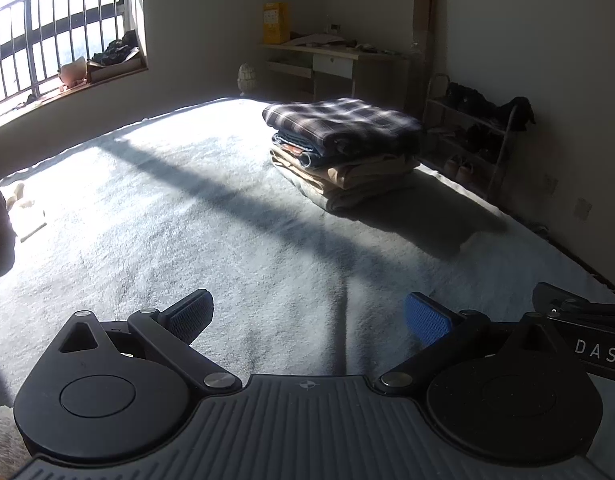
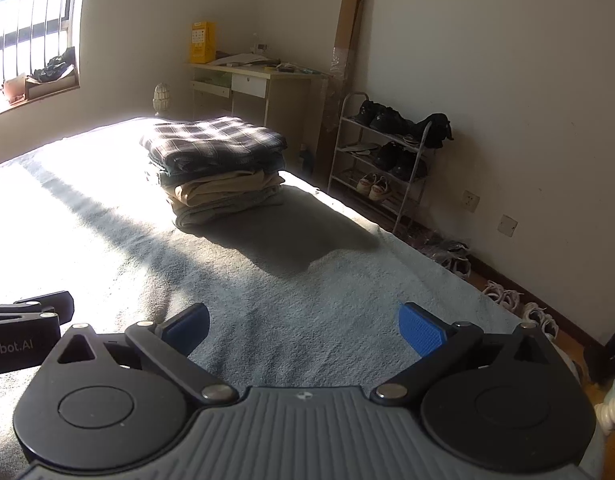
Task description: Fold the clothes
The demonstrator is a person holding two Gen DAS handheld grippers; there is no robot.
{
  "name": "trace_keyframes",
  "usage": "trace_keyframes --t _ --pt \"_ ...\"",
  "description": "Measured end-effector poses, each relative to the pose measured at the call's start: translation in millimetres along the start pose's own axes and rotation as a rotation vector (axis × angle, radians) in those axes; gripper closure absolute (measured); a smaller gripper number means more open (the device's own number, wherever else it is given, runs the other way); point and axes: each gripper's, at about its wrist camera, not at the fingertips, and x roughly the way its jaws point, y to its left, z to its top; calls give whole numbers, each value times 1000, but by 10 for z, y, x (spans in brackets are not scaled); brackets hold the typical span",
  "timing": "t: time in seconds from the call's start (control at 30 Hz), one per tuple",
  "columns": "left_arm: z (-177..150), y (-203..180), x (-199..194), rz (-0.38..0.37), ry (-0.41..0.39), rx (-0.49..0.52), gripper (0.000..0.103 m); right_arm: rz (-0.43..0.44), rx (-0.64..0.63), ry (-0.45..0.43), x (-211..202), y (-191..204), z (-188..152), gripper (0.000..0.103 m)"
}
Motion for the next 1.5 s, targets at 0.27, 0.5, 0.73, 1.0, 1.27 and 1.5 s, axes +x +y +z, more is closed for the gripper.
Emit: trace_keyframes --t 0.27,0.5,0.73,1.0,1.27,1.5 --pt "0 -4 -6 3 -1 -2 0 -4 -11 -4 -8 16 -10 0" --pt "9 -9 -6 9 -4 -3 0 -6 -12 -8 -3 14 -10 0" --pt "35 -85 -20 6 -21 11 0 -16 -7 -24 -18 -34 -12 0" --pt "154 -151 -12 -1 -53 19 0 -55 -7 -81 -62 -93 66 0" --pt "315 -292 92 -23 -78 1 0 -116 -12 -121 -58 -171 220 0" --pt "274 -413 157 -42 -60 4 0 -158 39 -98 -49 -296 194 0"
